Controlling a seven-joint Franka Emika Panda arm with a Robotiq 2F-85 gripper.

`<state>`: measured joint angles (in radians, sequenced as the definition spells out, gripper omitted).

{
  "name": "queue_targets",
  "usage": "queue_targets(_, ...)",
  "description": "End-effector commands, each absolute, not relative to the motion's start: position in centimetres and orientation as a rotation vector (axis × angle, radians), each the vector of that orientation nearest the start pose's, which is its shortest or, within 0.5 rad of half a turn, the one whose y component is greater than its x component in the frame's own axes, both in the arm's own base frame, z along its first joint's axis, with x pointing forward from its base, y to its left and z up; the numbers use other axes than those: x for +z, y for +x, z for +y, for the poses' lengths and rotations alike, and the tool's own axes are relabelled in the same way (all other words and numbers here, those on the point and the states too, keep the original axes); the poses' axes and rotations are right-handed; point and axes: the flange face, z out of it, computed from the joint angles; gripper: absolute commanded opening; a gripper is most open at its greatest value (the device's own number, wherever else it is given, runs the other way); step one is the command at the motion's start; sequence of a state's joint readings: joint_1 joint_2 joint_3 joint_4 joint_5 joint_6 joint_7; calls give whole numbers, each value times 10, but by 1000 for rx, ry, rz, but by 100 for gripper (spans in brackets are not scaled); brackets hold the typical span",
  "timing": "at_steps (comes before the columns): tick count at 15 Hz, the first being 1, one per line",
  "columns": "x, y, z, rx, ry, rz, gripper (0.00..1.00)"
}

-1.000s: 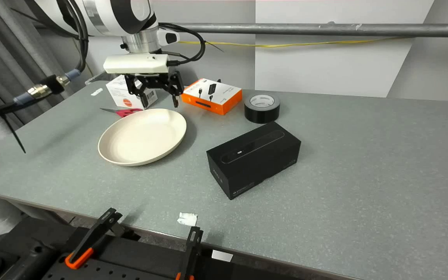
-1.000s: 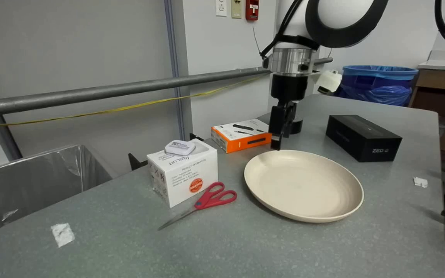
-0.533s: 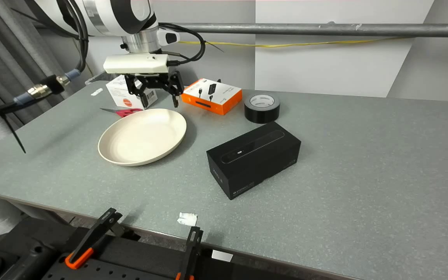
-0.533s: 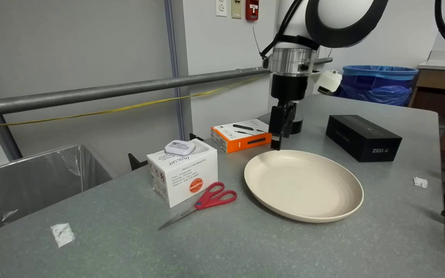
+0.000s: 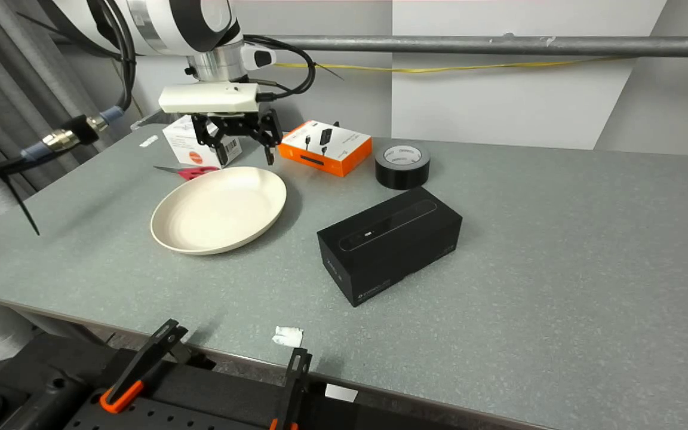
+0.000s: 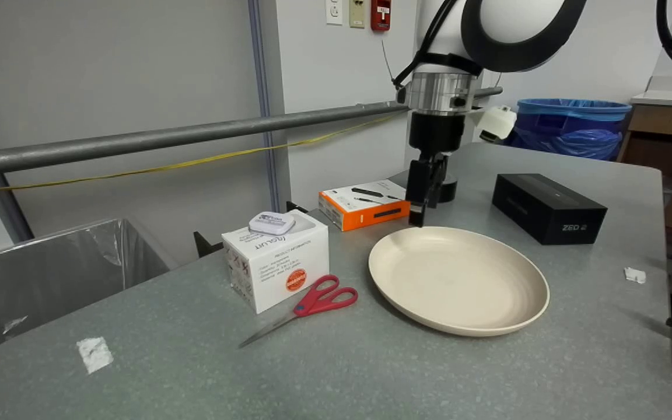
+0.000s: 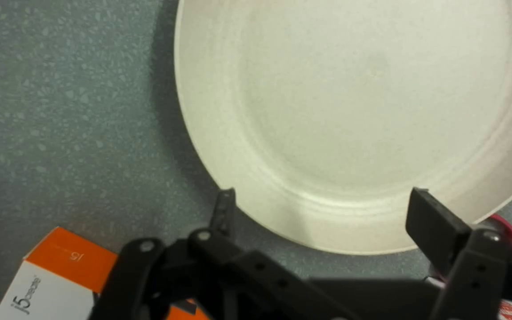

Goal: Put the black masking tape on the white plate

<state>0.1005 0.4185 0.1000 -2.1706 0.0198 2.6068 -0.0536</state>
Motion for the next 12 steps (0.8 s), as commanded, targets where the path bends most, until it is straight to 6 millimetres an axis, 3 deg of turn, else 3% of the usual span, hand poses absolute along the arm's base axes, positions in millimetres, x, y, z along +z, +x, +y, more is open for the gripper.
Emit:
queue_targets(1,201,555,113,-23,-3069,-352,100)
queue_targets(6,202,554,112,-27,-3073,-358,100)
queue_targets(8,211,552,100,-42,-3074,-355,100)
queue_targets(12,227,556,40,-82,-3125,-251,100)
